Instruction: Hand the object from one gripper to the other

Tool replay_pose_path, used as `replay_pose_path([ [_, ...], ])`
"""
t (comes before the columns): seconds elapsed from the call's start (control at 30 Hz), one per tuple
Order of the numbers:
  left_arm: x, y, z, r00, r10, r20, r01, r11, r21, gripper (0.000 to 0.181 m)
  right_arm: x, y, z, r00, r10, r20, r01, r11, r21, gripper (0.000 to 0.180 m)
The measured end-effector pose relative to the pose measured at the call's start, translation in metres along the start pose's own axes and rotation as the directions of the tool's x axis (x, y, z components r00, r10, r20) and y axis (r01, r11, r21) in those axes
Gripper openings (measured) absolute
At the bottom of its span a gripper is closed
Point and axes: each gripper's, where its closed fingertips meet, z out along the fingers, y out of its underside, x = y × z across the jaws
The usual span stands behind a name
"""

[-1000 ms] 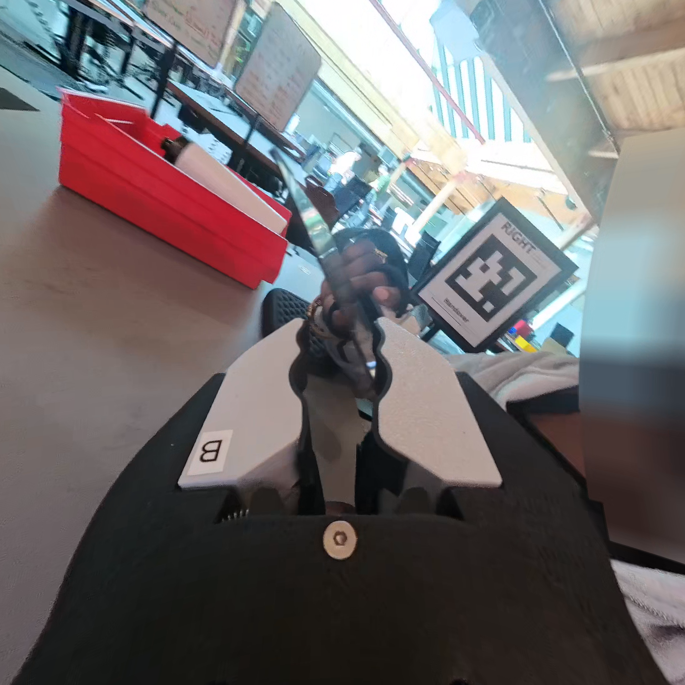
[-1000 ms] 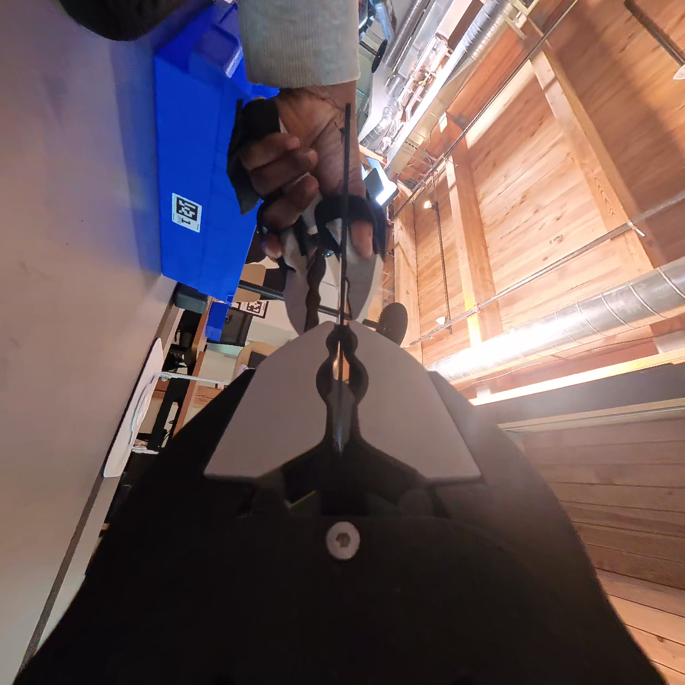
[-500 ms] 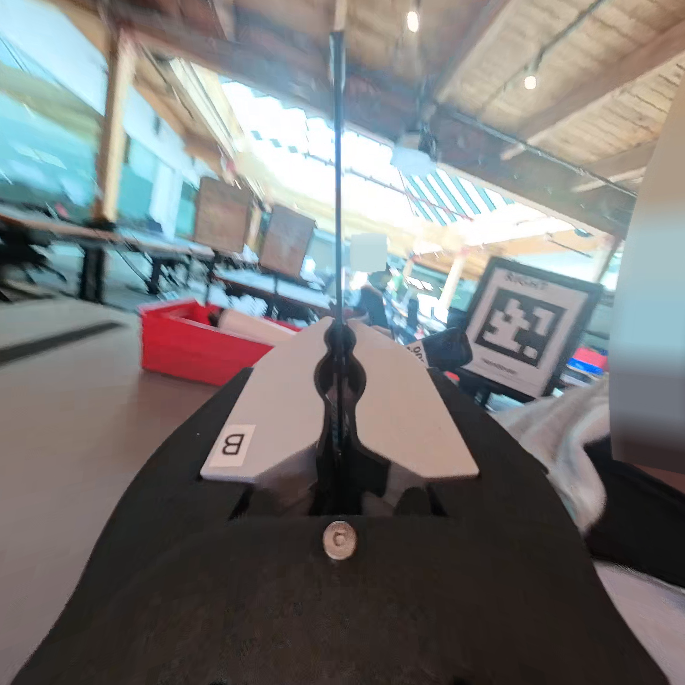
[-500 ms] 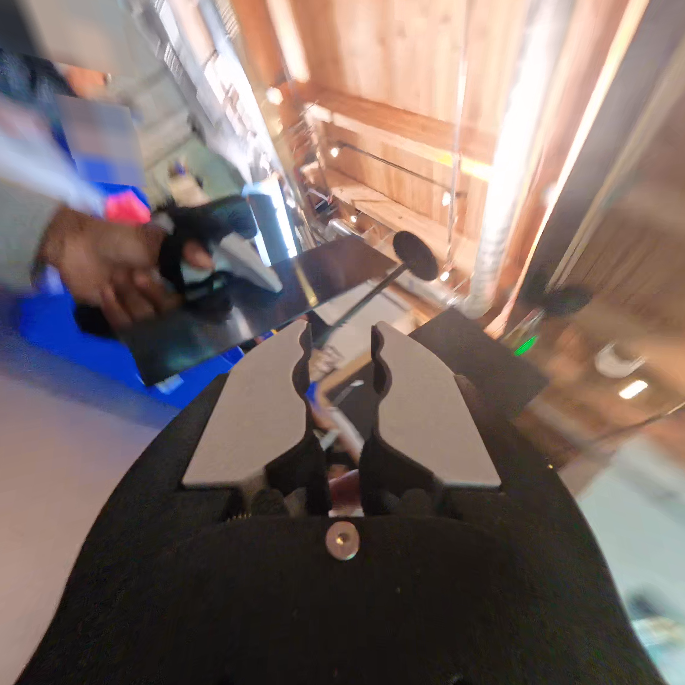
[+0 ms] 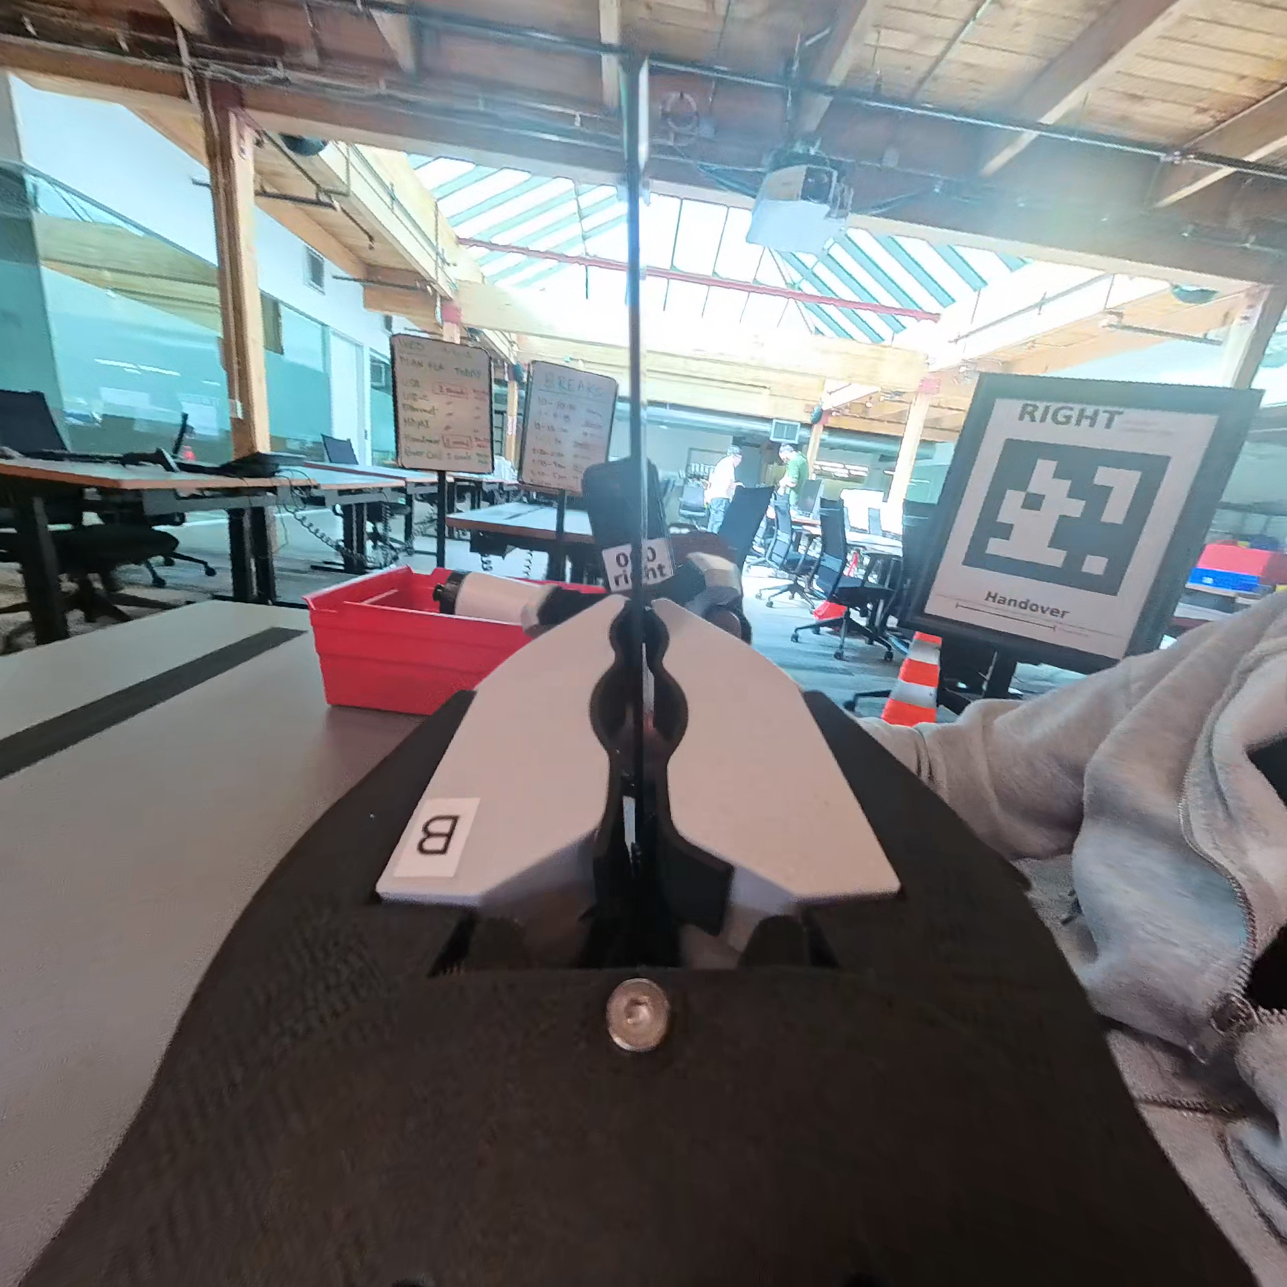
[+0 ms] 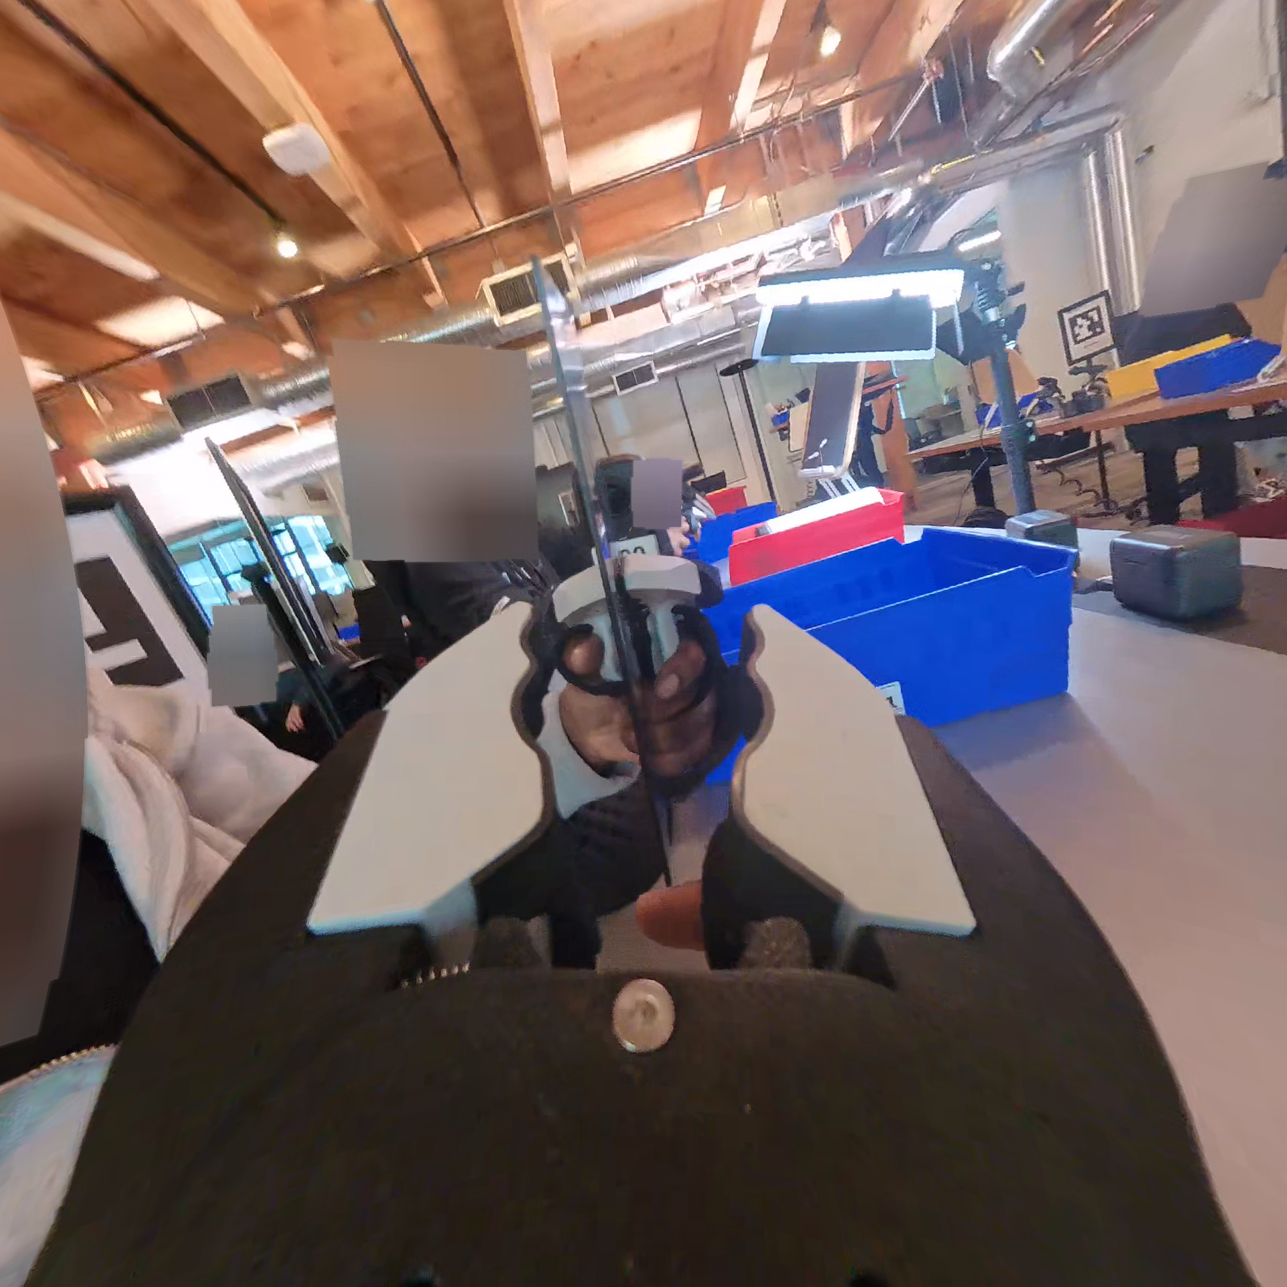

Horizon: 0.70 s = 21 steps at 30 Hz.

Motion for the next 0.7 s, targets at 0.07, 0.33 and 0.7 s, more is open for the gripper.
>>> replay_pose_path([
  [0.07,0.003,0.006,0.003,1.000,-0.003,-0.016,0.003,1.000,-0.024,0.001,-0.006,0.007,0.004,0.999,-0.029,0.022,0.030,0.999,-0.027,0.045],
  [0.33,0.010,0.013,0.007,0.996,-0.054,-0.067,0.049,0.996,-0.069,0.013,-0.018,0.024,0.007,0.907,-0.419,0.046,0.422,0.897,-0.133,0.002],
  [0.7,-0.009,-0.016,-0.017,0.868,-0.477,-0.137,0.488,0.871,0.054,0.031,-0.037,0.017,-0.005,-0.143,-0.990,0.007,0.966,-0.141,-0.215,0.002],
])
